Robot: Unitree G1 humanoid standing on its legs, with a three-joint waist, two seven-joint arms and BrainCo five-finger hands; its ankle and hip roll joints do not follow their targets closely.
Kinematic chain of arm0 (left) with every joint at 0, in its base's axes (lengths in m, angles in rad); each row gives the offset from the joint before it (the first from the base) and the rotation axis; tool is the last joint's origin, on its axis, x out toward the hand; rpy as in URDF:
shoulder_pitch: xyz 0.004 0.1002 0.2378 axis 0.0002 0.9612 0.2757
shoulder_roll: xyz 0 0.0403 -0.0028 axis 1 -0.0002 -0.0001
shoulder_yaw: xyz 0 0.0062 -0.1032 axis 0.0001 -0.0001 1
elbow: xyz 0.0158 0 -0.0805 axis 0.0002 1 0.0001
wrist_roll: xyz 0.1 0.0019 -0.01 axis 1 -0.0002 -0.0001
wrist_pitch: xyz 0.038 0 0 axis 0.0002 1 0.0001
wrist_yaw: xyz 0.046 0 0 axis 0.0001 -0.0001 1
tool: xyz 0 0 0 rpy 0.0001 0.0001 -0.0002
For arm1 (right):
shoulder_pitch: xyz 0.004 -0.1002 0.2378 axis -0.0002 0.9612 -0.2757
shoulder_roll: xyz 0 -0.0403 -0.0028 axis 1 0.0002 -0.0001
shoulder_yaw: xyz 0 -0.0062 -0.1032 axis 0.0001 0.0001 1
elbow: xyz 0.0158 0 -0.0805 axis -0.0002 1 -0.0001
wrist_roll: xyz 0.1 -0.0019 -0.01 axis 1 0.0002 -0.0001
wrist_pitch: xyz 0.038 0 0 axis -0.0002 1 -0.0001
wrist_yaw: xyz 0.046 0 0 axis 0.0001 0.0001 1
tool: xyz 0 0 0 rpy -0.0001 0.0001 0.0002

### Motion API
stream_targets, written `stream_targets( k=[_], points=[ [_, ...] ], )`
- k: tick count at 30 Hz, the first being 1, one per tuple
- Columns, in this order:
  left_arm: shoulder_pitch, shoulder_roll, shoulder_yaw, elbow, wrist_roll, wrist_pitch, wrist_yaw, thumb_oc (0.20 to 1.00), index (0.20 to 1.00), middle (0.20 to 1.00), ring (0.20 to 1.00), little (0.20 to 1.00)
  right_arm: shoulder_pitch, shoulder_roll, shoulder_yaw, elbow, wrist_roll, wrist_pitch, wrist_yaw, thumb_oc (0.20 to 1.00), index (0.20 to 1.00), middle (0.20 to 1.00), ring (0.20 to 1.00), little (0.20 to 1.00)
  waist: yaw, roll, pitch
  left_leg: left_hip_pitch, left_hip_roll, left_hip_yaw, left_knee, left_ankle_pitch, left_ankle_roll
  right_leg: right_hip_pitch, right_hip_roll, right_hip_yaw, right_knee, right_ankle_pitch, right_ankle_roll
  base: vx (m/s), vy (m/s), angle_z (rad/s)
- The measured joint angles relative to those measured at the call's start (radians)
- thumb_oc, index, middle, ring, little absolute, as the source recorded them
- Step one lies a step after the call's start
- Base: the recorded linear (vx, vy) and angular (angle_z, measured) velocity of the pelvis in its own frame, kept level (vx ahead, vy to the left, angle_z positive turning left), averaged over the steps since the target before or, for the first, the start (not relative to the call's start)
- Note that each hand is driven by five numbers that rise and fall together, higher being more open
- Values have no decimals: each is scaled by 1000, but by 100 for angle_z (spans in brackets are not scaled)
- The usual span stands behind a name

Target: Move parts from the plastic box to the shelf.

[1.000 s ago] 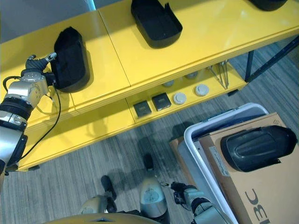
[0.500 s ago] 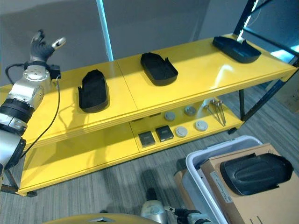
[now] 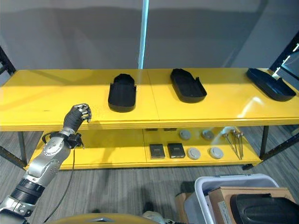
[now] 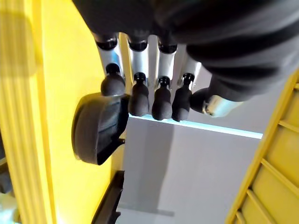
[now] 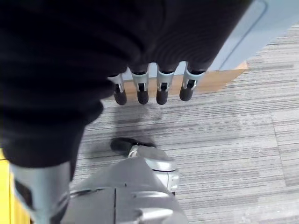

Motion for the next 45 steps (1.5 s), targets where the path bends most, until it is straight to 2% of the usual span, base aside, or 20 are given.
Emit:
stream_targets(
  k=[6, 8, 11, 14, 16, 22, 26, 28, 32, 34, 36, 45],
  points=[
    [-73, -6, -99, 5, 3, -3, -2, 200, 200, 200, 200, 200, -19, -5, 20, -23, 80, -27, 0, 1000, 1000, 1000, 1000, 1000, -33, 7, 27, -91, -6, 3, 0, 13, 6, -92, -3, 8, 0, -3, 10, -132, 10, -3],
    [-153, -9, -152, 55, 2, -12, 0, 200, 200, 200, 200, 200, -67, -21, 36, -31, 99, -29, 0, 1000, 1000, 1000, 1000, 1000, -54, 27, 82, -140, -9, 14, 0, 26, 8, -146, -2, 31, 0, -2, 12, -180, 26, -25],
    [-219, -17, -157, 114, 2, -34, 22, 200, 200, 200, 200, 200, -108, -29, 46, -59, 114, -27, -1, 1000, 1000, 1000, 1000, 1000, -96, 34, 153, -158, -10, 27, 0, 30, 8, -175, -1, 42, 0, 7, 19, -70, 18, -18],
    [-290, -22, -156, 162, -6, -52, 52, 200, 200, 200, 200, 200, -135, -38, 45, -59, 117, -27, -1, 1000, 1000, 1000, 1000, 1000, -111, 48, 205, -173, -1, 27, 0, 30, 8, -201, 11, 58, 7, 8, 21, -5, 4, -21],
    [-339, -23, -156, 181, -19, -84, 89, 200, 200, 200, 200, 200, -138, -42, 39, -59, 117, -26, 2, 1000, 1000, 1000, 1000, 1000, -138, 50, 240, -176, 7, 26, 0, 31, 3, -208, 25, 70, 0, 11, 17, 14, -7, -3],
    [-431, -31, -148, 235, -21, -121, 151, 200, 200, 200, 200, 200, -130, -43, 44, -60, 116, -27, 3, 1000, 1000, 1000, 1000, 1000, -173, 54, 274, -167, 16, 24, 0, 29, 2, -211, 41, 84, 1, 13, 15, 42, -32, -14],
    [-446, -49, -145, 270, -21, -148, 181, 200, 200, 200, 200, 200, -127, -44, 47, -61, 116, -29, 2, 1000, 1000, 1000, 1000, 1000, -178, 57, 281, -147, 16, 24, 0, 29, 2, -194, 42, 85, 0, 23, 1, 37, -21, -5],
    [-446, -53, -113, 270, -26, -174, 203, 200, 200, 200, 200, 200, -131, -46, 47, -63, 116, -40, 3, 1000, 1000, 1000, 1000, 1000, -179, 59, 286, -147, 13, 25, 0, 32, -1, -194, 41, 87, 1, 38, -13, 38, -10, 1],
    [-446, -52, -64, 269, -37, -194, 240, 200, 200, 200, 200, 200, -128, -54, 48, -95, 116, -38, 2, 1000, 1000, 1000, 1000, 1000, -173, 61, 290, -143, 10, 25, 1, 33, -4, -193, 41, 91, 3, 65, -14, 39, 4, -1],
    [-445, -52, -30, 273, -38, -198, 263, 200, 200, 200, 200, 200, -129, -64, 49, -106, 116, -40, 4, 1000, 1000, 1000, 1000, 1000, -172, 67, 313, -122, 9, 26, 1, 30, -8, -172, 42, 88, 7, 72, -22, 0, 0, 0],
    [-445, -51, -23, 276, -38, -200, 274, 200, 200, 200, 200, 200, -130, -71, 47, -104, 116, -40, 4, 1000, 1000, 1000, 1000, 1000, -169, 75, 320, -115, 9, 25, 1, 25, -9, -162, 42, 85, 7, 68, -18, 29, 17, 5],
    [-445, -44, 19, 325, -38, -223, 276, 200, 200, 200, 200, 200, -134, -74, 43, -102, 114, -40, 14, 1000, 1000, 1000, 1000, 1000, -160, 75, 321, -117, 6, 25, 1, 17, -5, -163, 36, 88, 1, 52, -8, 0, 0, 0]
  ],
)
